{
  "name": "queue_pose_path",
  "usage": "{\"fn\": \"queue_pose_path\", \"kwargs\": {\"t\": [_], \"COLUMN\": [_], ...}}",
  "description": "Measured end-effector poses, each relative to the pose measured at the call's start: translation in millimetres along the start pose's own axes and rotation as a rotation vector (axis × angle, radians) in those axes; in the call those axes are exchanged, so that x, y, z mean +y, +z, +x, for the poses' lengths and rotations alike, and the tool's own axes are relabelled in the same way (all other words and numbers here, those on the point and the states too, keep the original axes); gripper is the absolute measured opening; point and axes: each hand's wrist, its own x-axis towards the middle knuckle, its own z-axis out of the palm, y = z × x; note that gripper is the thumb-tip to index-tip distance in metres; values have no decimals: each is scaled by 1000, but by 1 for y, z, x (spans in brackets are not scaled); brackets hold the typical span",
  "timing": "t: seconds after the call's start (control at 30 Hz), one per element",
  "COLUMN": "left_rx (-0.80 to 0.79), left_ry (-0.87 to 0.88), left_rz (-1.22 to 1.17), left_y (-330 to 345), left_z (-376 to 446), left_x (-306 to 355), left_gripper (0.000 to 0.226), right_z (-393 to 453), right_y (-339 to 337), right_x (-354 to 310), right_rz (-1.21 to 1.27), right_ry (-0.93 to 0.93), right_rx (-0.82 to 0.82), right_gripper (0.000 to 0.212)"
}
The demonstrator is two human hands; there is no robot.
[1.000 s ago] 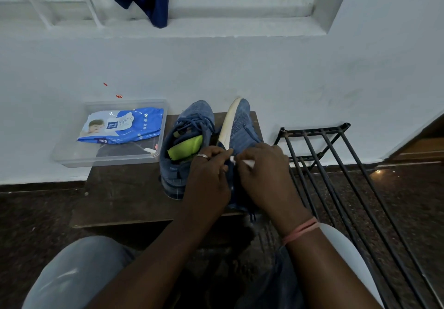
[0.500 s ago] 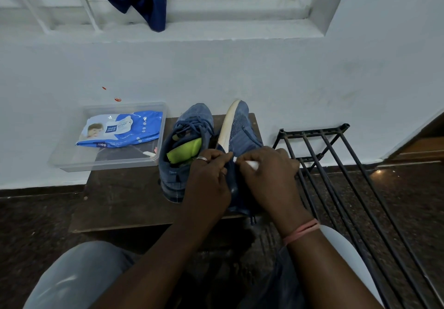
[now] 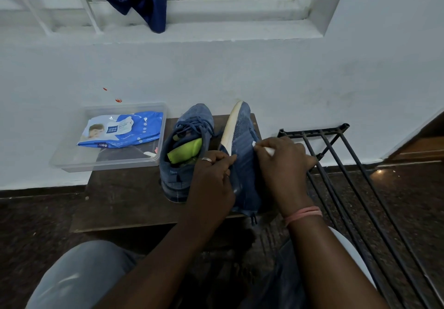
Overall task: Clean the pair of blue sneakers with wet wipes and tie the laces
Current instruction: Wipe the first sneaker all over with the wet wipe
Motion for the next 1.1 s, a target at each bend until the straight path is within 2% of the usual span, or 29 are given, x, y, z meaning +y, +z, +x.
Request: {"fn": "queue_pose_path", "kwargs": {"t": [0.13,0.2,0.3,0.37,0.43,0.53,0.63,0.7,0.8,0.93,1.0,1.1], "left_rx": [14,20,11,9,7,16,27,42,55,-9,-24,-1], "left_ry": [4,18,8,10,5,-15,-20,-16,-22,78,111,72], "left_rz": [27,32,12,16,23,44,53,60,67,134,185,202], "left_y": [-4,-4,-3,-2,-3,-3,-1,0,-1,1,4,3], "left_z": [3,2,2,1,2,4,3,3,4,5,5,5], "left_x": [-1,-1,1,0,-1,-3,-2,-2,-4,-8,-10,-9], "left_gripper": [36,36,37,38,38,38,42,43,46,52,52,55], "right_z": [-26,-28,-7,3,4,6,3,-4,-12,4,15,16], "right_y": [2,3,4,6,5,3,2,2,2,10,15,9], "right_x": [-19,-19,-2,10,14,14,8,4,5,7,5,11], "right_rz": [-68,-92,-82,74,261,360,208,88,191,314,366,433], "right_ry": [-195,-229,-31,78,110,115,68,3,-136,-24,41,57], "right_rx": [-139,-133,-5,9,-20,-60,-109,-90,-60,-54,-111,-200], "right_gripper": [13,12,17,17,15,13,17,16,10,13,18,15]}}
